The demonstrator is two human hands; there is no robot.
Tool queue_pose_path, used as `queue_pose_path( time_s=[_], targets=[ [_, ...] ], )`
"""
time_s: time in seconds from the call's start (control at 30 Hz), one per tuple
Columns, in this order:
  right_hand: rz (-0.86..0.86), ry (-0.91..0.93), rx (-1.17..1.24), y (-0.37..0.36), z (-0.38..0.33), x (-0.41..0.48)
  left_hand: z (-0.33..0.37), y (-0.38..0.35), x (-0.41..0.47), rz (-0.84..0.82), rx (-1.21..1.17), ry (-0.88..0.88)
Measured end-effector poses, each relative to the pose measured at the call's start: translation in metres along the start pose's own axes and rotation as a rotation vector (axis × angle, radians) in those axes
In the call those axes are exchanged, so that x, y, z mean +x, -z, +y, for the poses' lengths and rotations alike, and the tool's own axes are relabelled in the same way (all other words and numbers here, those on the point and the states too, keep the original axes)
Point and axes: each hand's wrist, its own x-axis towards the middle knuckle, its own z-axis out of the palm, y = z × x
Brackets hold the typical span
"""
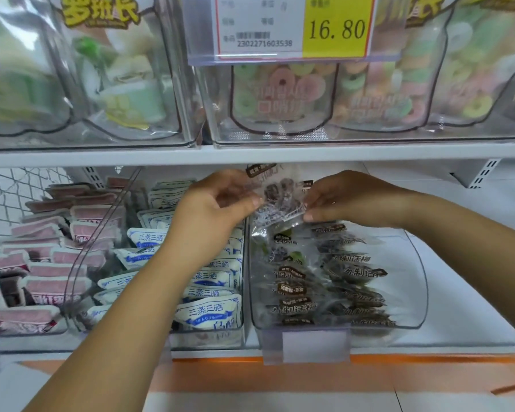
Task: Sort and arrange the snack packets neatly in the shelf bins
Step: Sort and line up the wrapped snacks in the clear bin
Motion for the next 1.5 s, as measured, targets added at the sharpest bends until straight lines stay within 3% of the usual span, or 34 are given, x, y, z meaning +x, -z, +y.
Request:
queue_pose_path(
  time_s=[0.1, 0.4, 0.5, 0.67, 0.97, 1.1, 1.3, 1.5],
  targets=[
    [-0.094, 0.009, -0.071, 0.0, -0.007, -0.001, -0.002, -0.002, -0.008, -0.036, -0.03, 0.031],
    [-0.073, 0.092, 0.103, -0.012, -0.002, -0.023, 0.007, 0.013, -0.026, 0.062, -0.249, 0.253],
    [-0.05, 0.09, -0.062, -0.014, 0.002, -0.014, 0.002, 0.036, -0.027, 0.082, -0.278, 0.291],
    [-0.171, 0.071, -0.337, -0.03, -0.001, 0.021, -0.008, 0.058, -0.032, 0.112, -0.313, 0.341],
    [-0.439, -0.114, -0.571, -0.058, -0.007, 0.046, -0.021, 0.059, -0.03, 0.002, -0.201, 0.329],
    [-0.471, -0.124, -0.615, -0.064, -0.004, 0.05, -0.022, 0.058, -0.027, 0.007, -0.197, 0.346],
    [-0.391, -0.132, -0.472, -0.066, 0.007, 0.057, -0.023, 0.058, -0.028, -0.011, -0.164, 0.336],
    [-0.24, -0.094, -0.494, -0.07, 0.011, 0.057, -0.019, 0.055, -0.028, -0.013, -0.15, 0.337]
  ],
)
